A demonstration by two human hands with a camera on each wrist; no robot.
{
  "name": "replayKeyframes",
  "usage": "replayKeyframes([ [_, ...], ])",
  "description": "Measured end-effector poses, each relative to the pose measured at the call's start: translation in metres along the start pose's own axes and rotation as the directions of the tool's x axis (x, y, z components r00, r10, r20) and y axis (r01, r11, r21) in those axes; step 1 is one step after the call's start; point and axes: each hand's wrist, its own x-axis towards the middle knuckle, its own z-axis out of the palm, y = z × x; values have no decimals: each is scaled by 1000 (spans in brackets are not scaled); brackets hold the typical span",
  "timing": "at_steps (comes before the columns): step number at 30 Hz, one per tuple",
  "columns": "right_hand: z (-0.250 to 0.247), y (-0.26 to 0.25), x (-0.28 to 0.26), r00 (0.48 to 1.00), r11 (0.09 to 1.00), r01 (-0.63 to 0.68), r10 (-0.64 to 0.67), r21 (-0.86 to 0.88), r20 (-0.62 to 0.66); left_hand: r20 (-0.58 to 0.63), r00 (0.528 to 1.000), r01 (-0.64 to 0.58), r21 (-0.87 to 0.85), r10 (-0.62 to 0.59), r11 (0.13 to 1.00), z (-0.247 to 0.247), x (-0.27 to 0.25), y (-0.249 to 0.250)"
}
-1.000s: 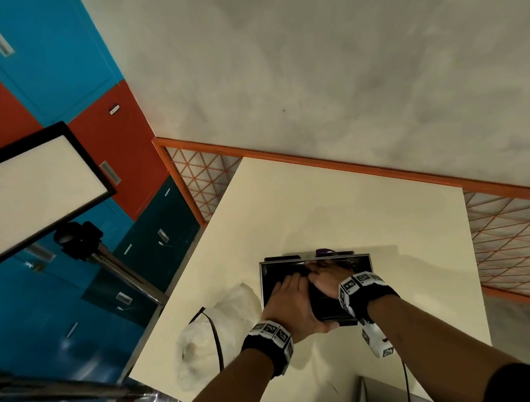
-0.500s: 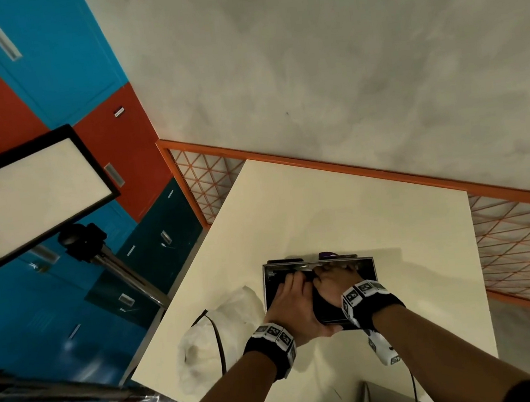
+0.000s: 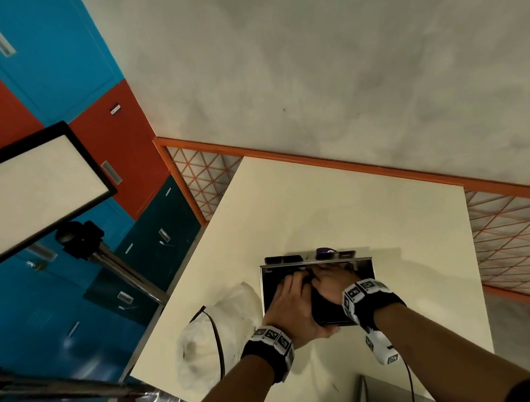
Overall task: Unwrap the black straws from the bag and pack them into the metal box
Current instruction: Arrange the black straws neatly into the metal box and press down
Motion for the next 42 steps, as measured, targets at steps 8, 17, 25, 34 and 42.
replayKeyframes([
  [8,-2,-1,-2,996,988,83,-78,126,-47,33,999,40,64,-42,997,5,1,1],
  [17,4,-5,-4,984,986,137,-147,-93,-102,27,993,116,89,-118,989,5,3,2],
  [25,-6,-9,1,999,999,35,-35,-24,-18,66,988,139,58,-143,989,1,7,1],
  [34,1,0,-2,996,992,93,-94,-82,-9,246,963,106,39,-113,994,-4,23,-6],
  [42,-24,7,-20,983,990,117,-126,75,132,389,914,145,-50,-115,988,-19,44,-21],
])
